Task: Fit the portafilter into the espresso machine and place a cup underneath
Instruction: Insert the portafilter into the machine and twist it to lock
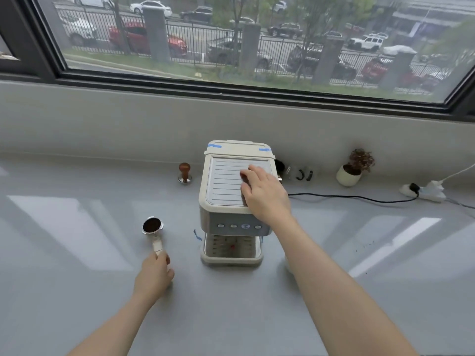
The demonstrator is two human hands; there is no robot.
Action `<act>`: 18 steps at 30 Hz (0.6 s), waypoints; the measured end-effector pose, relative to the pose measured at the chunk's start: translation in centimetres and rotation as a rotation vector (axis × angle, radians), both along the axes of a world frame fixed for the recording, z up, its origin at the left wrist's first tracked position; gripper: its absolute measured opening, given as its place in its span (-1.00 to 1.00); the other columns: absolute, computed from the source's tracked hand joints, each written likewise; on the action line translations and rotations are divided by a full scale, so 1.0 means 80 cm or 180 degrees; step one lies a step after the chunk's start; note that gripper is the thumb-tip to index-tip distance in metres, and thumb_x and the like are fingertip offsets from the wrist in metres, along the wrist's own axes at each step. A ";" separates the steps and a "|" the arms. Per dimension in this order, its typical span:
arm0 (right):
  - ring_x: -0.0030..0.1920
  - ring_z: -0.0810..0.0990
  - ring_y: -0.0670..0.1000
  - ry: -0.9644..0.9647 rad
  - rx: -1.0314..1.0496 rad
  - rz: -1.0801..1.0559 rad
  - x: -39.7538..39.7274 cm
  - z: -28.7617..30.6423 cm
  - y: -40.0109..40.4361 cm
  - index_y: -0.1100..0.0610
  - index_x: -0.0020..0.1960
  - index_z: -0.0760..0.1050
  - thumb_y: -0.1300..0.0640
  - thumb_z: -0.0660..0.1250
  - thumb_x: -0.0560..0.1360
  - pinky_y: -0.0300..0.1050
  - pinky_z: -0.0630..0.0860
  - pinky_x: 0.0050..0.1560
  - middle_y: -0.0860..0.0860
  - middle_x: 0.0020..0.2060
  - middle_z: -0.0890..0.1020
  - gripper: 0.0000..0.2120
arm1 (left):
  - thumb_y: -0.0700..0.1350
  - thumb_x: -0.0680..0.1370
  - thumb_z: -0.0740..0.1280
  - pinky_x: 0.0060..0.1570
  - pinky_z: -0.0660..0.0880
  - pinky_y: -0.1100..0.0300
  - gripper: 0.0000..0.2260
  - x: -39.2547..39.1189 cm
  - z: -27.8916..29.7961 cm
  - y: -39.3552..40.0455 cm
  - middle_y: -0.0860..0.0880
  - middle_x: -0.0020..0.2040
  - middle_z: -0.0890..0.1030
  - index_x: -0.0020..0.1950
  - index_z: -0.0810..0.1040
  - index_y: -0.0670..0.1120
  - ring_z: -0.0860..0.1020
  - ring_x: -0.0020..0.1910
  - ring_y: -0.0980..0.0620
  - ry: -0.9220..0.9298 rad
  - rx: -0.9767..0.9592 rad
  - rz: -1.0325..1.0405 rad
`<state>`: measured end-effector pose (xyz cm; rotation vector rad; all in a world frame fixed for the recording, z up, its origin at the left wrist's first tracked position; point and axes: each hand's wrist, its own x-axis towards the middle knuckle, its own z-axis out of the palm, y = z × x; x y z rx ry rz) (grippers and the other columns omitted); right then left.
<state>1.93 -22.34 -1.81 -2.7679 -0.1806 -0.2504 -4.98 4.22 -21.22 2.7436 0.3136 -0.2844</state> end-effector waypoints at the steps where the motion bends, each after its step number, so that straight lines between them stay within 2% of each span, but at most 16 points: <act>1: 0.43 0.26 -0.06 0.0004 0.0009 -0.0014 0.001 -0.001 0.000 -0.04 0.39 0.32 0.00 0.02 0.62 -0.11 0.15 0.43 -0.11 0.45 0.31 -0.63 | -0.16 0.49 0.26 -0.22 0.39 0.09 -0.81 0.001 -0.002 -0.001 -0.12 0.09 0.42 0.09 0.43 -0.14 0.39 -0.06 -0.09 -0.0032 -0.0065 0.0075; 5: 0.47 0.20 -0.07 0.0060 0.0007 -0.0043 0.001 -0.002 0.001 -0.06 0.41 0.30 -0.01 0.02 0.62 -0.11 0.11 0.47 -0.11 0.48 0.28 -0.62 | -0.26 0.43 0.34 -0.24 0.43 0.00 -0.68 0.004 -0.003 -0.011 -0.26 0.08 0.36 0.11 0.32 -0.28 0.51 -0.18 -0.30 0.0052 -0.0409 0.0508; 8: 0.49 0.17 -0.06 0.0113 0.0069 -0.0103 -0.002 -0.002 0.001 -0.07 0.42 0.29 -0.02 0.02 0.62 -0.09 0.09 0.49 -0.12 0.50 0.26 -0.62 | -0.30 0.43 0.32 -0.31 0.38 0.03 -0.66 0.007 0.000 -0.014 -0.25 0.00 0.32 0.06 0.20 -0.25 0.44 -0.30 -0.21 0.0244 -0.0822 0.0961; 12: 0.50 0.17 -0.06 0.0110 0.0061 -0.0124 -0.002 -0.003 0.001 -0.09 0.43 0.28 -0.04 0.01 0.61 -0.07 0.10 0.50 -0.13 0.50 0.25 -0.61 | -0.27 0.44 0.31 -0.29 0.38 0.04 -0.64 0.011 -0.002 -0.013 -0.18 -0.25 0.45 0.01 0.12 -0.22 0.46 -0.32 -0.15 0.0399 -0.1126 0.1244; 13: 0.50 0.17 -0.06 0.0106 0.0069 -0.0127 -0.002 -0.003 0.001 -0.09 0.42 0.28 -0.04 0.01 0.61 -0.07 0.10 0.50 -0.13 0.50 0.25 -0.61 | -0.25 0.45 0.32 -0.27 0.40 0.03 -0.65 0.013 -0.002 -0.013 -0.19 -0.24 0.45 0.01 0.13 -0.23 0.48 -0.27 -0.18 0.0412 -0.1166 0.1313; 16: 0.50 0.17 -0.06 0.0102 0.0098 -0.0127 -0.003 -0.002 0.001 -0.08 0.42 0.29 -0.03 0.02 0.62 -0.08 0.09 0.49 -0.12 0.50 0.26 -0.62 | -0.21 0.48 0.31 -0.18 0.41 0.01 -0.66 0.018 -0.003 -0.011 -0.28 -0.05 0.49 0.12 0.26 -0.32 0.49 -0.10 -0.25 0.0454 -0.1273 0.1542; 18: 0.50 0.16 -0.06 0.0113 0.0093 -0.0129 -0.004 -0.001 0.001 -0.08 0.42 0.29 -0.03 0.02 0.62 -0.08 0.08 0.49 -0.12 0.50 0.26 -0.61 | -0.20 0.49 0.30 -0.22 0.41 0.03 -0.64 0.018 -0.004 -0.010 -0.30 0.00 0.51 0.19 0.29 -0.35 0.51 -0.11 -0.25 0.0474 -0.1354 0.1627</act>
